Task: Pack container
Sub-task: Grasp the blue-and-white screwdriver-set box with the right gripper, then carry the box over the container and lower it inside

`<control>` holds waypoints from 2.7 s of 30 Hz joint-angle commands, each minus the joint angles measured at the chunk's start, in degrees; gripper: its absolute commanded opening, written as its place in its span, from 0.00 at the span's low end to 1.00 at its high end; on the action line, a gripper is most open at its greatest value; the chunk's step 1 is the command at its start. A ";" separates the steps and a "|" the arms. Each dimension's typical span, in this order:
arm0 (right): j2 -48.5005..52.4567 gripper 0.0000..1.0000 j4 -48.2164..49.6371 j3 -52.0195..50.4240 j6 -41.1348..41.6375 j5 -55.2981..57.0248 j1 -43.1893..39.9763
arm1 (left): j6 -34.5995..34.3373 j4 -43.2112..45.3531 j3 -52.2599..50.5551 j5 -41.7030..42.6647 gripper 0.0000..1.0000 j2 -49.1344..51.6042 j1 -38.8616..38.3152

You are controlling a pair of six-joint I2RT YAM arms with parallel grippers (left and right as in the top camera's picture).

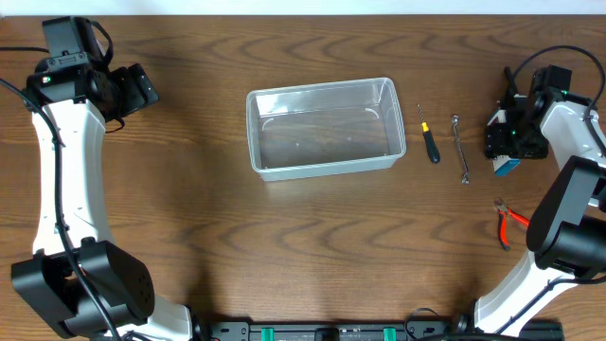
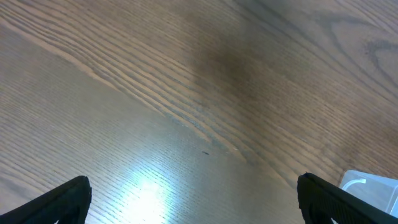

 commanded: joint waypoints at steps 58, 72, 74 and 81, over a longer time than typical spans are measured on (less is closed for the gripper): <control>-1.79 0.04 -26.86 42.77 -35.78 -8.50 40.83 | -0.55 -0.17 0.28 -0.61 0.98 0.31 0.17; -1.22 0.02 -20.70 24.68 -46.18 -10.64 45.29 | -0.55 -0.17 0.28 -0.63 0.98 0.31 0.17; -1.22 0.02 -19.02 22.16 -46.18 -10.62 45.27 | -0.57 -0.17 0.28 -0.61 0.98 0.31 0.17; -1.22 0.02 -11.58 13.86 -46.12 -10.62 45.27 | -0.57 -0.17 0.28 -0.63 0.98 0.31 0.17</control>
